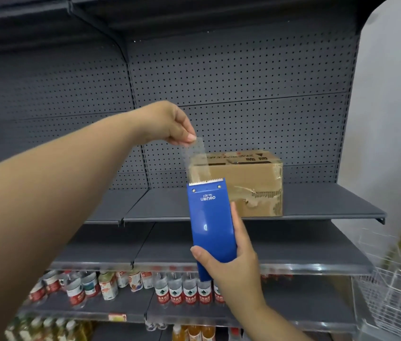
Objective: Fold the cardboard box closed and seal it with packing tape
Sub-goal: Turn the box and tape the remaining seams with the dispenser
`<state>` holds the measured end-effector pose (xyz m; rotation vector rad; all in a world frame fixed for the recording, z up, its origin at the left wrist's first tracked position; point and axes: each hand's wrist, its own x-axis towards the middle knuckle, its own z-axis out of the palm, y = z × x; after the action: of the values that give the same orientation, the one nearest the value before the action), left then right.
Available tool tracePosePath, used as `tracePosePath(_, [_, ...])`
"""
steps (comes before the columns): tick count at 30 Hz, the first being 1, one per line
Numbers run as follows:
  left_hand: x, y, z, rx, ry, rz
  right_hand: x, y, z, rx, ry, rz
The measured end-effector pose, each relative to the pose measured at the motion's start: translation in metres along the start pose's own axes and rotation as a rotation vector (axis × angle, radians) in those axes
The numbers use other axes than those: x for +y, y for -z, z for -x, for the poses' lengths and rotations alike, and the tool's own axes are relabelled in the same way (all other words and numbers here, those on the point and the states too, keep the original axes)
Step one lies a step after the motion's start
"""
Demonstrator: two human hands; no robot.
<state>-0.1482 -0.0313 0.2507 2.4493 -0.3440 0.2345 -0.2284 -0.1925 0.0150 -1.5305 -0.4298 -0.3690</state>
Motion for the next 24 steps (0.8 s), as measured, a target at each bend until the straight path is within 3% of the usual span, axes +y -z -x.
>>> tracePosePath(13, [-0.097,-0.011,-0.103,0.010,-0.014,-0.375,0.065,-0.086,-0.088,0.116,-0.184,0.051])
tracePosePath(24, [-0.159,-0.037,-0.188,0.059,-0.136,-0.433,0.116,-0.128,-0.152,0.252,-0.212,0.103])
